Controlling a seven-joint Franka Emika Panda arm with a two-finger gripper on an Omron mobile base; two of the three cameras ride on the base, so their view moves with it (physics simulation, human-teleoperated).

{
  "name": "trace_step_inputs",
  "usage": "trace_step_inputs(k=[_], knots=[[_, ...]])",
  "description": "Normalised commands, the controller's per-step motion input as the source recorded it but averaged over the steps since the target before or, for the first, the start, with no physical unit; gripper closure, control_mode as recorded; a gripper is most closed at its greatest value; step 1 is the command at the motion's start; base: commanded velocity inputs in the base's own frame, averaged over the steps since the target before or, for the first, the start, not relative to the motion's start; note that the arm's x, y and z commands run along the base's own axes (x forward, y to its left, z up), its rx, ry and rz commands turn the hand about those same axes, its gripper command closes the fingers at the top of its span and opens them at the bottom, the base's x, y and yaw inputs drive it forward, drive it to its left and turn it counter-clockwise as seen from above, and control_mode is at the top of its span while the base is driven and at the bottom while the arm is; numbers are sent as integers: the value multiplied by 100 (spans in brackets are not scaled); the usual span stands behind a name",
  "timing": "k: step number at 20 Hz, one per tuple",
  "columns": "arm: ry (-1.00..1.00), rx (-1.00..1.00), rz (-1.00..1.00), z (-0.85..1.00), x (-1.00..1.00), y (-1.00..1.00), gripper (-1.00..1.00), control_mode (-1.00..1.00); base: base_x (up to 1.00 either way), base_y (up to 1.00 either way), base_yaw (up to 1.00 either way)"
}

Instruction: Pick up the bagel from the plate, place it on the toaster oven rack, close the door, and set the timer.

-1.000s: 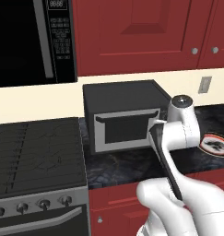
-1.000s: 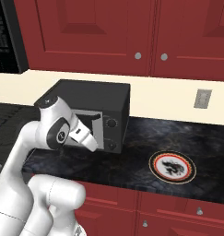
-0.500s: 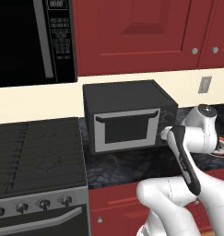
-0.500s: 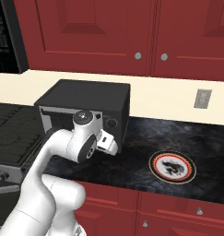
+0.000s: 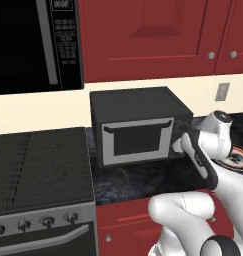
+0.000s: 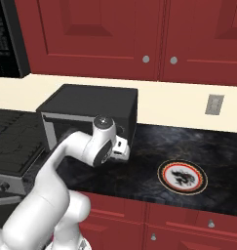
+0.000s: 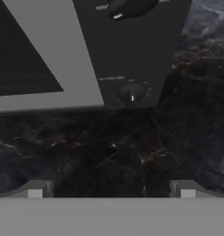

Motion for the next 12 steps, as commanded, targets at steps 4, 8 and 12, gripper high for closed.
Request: trace_step_inputs(k=[4,8,12], knots=[[18,0,6,-18,30,-2,-100,-100,0,0,0],[14,0,3,-14,27,-12,-100,-100,0,0,0],[5,0,2,-17,9,-22,-100,-100,0,0,0]])
